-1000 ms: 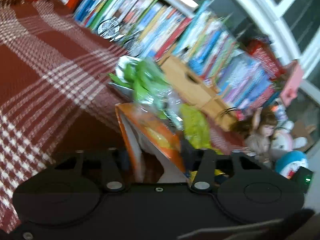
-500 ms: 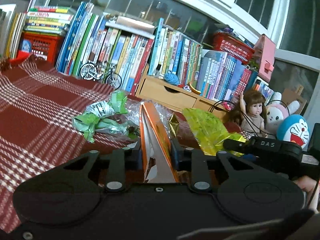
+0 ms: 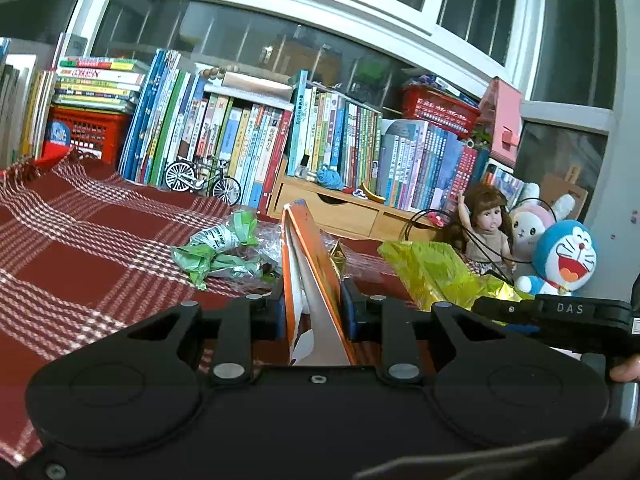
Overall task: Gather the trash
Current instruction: 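Grasp the orange-white box with the left tool while the right tool grasps the yellow foil bag, then carry the box and foil bag down into the black bin and open both tools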
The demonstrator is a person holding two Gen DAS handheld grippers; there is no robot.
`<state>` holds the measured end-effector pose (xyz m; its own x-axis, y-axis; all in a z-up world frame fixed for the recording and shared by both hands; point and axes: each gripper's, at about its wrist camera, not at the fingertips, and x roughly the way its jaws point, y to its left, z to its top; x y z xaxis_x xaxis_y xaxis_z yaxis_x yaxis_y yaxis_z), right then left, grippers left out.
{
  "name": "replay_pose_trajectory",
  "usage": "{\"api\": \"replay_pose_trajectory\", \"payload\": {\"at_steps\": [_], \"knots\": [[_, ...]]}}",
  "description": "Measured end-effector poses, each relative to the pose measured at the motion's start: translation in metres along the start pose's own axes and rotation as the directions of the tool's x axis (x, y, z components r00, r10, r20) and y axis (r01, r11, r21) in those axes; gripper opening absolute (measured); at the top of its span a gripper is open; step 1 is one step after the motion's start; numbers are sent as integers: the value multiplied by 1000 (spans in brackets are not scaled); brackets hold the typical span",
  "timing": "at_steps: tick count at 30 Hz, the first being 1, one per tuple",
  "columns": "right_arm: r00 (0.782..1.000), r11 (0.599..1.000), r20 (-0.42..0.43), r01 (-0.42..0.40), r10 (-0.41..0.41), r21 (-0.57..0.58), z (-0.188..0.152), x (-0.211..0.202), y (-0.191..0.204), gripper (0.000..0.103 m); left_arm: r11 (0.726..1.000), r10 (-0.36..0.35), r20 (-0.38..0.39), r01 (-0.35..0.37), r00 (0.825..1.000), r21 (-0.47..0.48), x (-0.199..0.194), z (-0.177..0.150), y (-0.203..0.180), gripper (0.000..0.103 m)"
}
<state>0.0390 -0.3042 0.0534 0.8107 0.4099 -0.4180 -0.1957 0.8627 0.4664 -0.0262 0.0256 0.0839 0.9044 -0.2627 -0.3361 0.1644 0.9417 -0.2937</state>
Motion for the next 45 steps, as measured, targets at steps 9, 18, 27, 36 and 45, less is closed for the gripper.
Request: {"api": "replay_pose_trajectory", "payload": {"at_steps": [9,18,27,36,45], "knots": [[999,998,-31,-22,20,-62,-31,-33,18,44,999,-28,-17,29,999,37,-46,-18,-8,24],[993,983,-106,-59,41,-174,-72,-65,42,44,996,-24,-47,28,999,84,-97,-48,-15,24],[981,966,-178,-116,75,-233,-99,-93,52,44,994,-11,-83,20,996,112,-144,-74,-16,24],[964,936,-260,-143,58,-322,-131,-109,62,44,990,16,-211,15,977,143,-165,-105,-15,24],[944,902,-327,-172,37,-397,-163,-109,69,44,991,58,-346,-11,936,136,-153,-144,-11,24]]}}
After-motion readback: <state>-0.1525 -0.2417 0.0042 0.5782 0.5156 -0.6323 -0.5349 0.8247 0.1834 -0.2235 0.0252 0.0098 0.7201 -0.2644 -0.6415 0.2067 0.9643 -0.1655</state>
